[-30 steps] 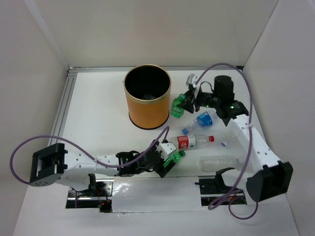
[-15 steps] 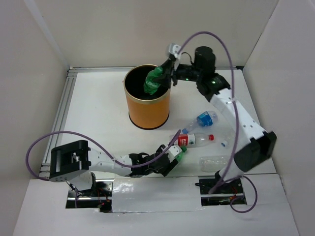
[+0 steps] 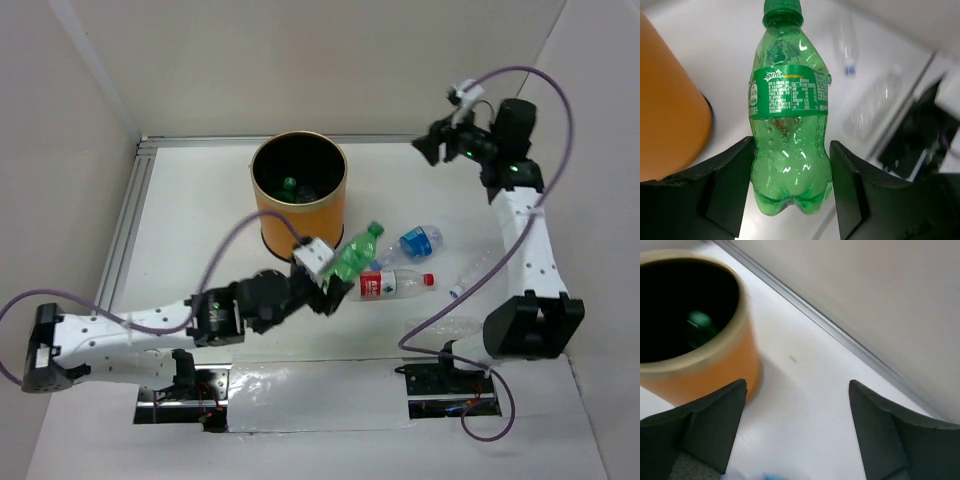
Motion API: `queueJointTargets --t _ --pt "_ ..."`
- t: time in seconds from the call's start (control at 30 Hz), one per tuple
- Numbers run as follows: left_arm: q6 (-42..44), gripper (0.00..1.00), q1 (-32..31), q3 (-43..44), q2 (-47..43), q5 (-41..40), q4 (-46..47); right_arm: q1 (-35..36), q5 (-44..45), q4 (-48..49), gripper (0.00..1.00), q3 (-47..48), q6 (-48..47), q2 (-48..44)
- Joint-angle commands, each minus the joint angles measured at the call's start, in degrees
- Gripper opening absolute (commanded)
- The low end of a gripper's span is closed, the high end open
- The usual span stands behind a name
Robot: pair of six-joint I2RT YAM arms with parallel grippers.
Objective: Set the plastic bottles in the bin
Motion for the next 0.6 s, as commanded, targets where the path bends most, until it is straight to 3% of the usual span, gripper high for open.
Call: queueJointTargets --t 0.0,0.07,0.1,0.13,0.17,0.2,0.23,0.3,0.37,0.4,0.43,0.47,0.57 --pt "9.65 0.00 4.76 8.30 -4.08 -4.11 1.90 -7.43 -7.14 -11.76 0.62 -6.46 -12.61 -6.78" --pt "11.61 0.00 10.70 11.54 -4.79 -3.41 4.51 -11.14 -9.80 -22.43 0.34 -12.00 -22.47 -9.50" --pt "12.14 0.00 13.27 12.35 -4.79 -3.41 5.84 -11.67 -10.51 -26.07 0.21 -14.10 -32.70 -10.38" --pt "12.14 0.00 16.08 13.05 -3.40 -3.41 7.07 -11.67 -11.04 -29.24 0.16 -18.91 -37.42 -11.44" --pt "12.14 0.00 22.02 14.54 -2.25 -3.41 8.82 -10.63 -11.04 -33.45 0.19 -21.48 -40.94 -13.62" --pt "12.14 0.00 25.04 15.34 -0.85 -2.89 8.84 -9.83 -11.04 -34.54 0.29 -23.94 -45.07 -14.86" --pt "9.79 0.00 28.12 16.30 0.82 -2.18 8.84 -8.69 -10.43 -34.55 0.54 -28.32 -46.07 -16.09" --pt "8.11 0.00 35.07 19.73 6.53 -1.48 7.88 -4.22 -10.43 -34.64 0.70 -31.86 -47.04 -19.60" --pt "7.40 0.13 37.89 22.10 10.22 -1.47 6.56 0.95 -9.90 -33.33 0.79 -36.08 -47.66 -21.46" --pt "7.40 0.20 39.73 24.29 13.37 -1.47 5.94 2.55 -9.90 -31.14 0.91 -37.40 -47.66 -22.95" --pt "7.40 0.29 40.27 25.27 14.71 -3.30 4.72 4.13 -8.77 -30.16 0.96 -38.63 -47.66 -22.96" --pt "7.40 0.50 40.80 26.06 15.77 -3.32 4.10 7.46 -8.76 -29.28 0.99 -41.00 -47.66 -23.57" --pt "5.91 0.68 41.86 29.31 17.88 -1.92 -0.28 12.13 -4.73 -25.68 0.99 -44.69 -47.66 -22.53"
